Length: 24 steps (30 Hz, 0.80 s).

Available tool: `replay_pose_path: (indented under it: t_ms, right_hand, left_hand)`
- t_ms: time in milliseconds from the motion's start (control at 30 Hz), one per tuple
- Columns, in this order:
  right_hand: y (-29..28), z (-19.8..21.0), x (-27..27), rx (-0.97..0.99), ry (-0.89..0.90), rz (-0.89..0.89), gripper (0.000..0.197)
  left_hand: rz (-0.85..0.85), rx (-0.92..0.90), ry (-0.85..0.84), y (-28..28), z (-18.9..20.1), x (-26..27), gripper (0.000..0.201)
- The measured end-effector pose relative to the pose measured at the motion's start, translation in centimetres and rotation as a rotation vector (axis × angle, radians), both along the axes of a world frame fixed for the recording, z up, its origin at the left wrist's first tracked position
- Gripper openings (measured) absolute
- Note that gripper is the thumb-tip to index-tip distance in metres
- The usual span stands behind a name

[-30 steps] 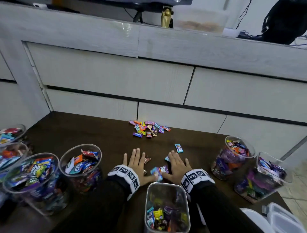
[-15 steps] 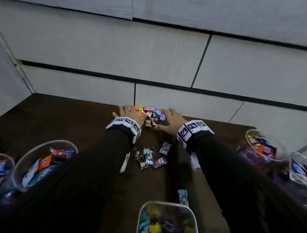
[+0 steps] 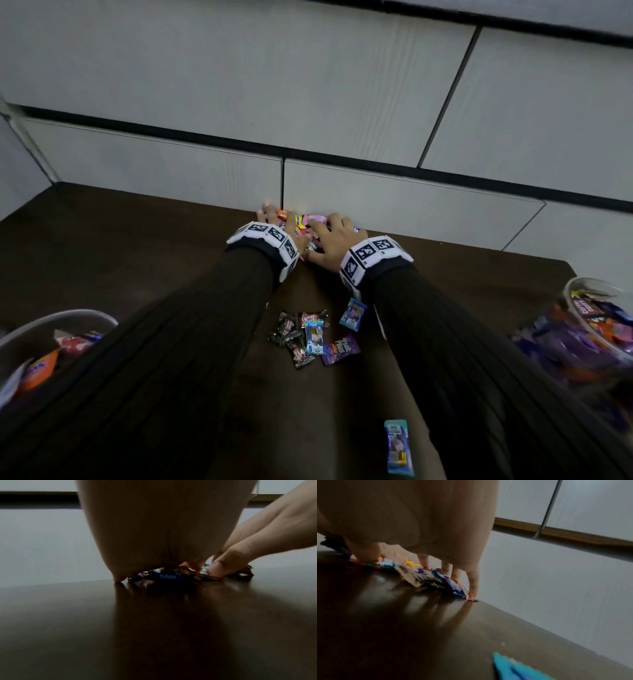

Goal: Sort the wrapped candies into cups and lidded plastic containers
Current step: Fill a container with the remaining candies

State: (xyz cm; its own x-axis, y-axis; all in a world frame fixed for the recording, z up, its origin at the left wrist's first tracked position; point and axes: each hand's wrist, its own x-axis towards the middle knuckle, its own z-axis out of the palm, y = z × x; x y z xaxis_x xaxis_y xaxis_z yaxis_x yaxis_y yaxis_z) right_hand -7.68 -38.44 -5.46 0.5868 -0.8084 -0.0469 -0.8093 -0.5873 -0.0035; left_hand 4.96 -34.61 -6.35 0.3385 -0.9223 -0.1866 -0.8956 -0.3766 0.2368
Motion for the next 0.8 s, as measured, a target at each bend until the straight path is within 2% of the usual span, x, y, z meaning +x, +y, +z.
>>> replay_pose_path:
  t_ms: [133, 267, 500, 600, 700, 800]
  right_hand:
    - [1.5, 0.2, -1.0, 0.008, -0.039, 0.012, 0.062]
    - [4.5, 0.9, -3.5, 0.044, -0.048, 0.035, 0.062]
    - [10.4, 2.7, -8.7, 0.208, -0.087, 0.083, 0.066]
    - [12.3, 3.0, -10.1, 0.242, -0.127, 0.115, 0.059]
    - [14.0, 2.9, -11.2, 0.26, -0.216, 0.149, 0.055]
    - [15.0, 2.7, -12.1, 0.209, -0.234, 0.108, 0.073]
  left_hand:
    - [-0.129, 0.059, -0.048, 1.0, 0.2, 0.0, 0.069]
    - [-0.215, 0.093, -0.015, 3.6, 0.8, -1.4, 0.066]
    - [-0.334, 0.117, 0.18, 10.0, 2.4, -4.6, 0.061]
    - [-0.376, 0.09, 0.293, 12.7, 2.7, -5.3, 0.06]
    - [-0.46, 0.076, 0.335, 15.2, 2.7, -5.5, 0.07]
    - [-0.532, 0.08, 0.3, 16.8, 2.6, -5.1, 0.098]
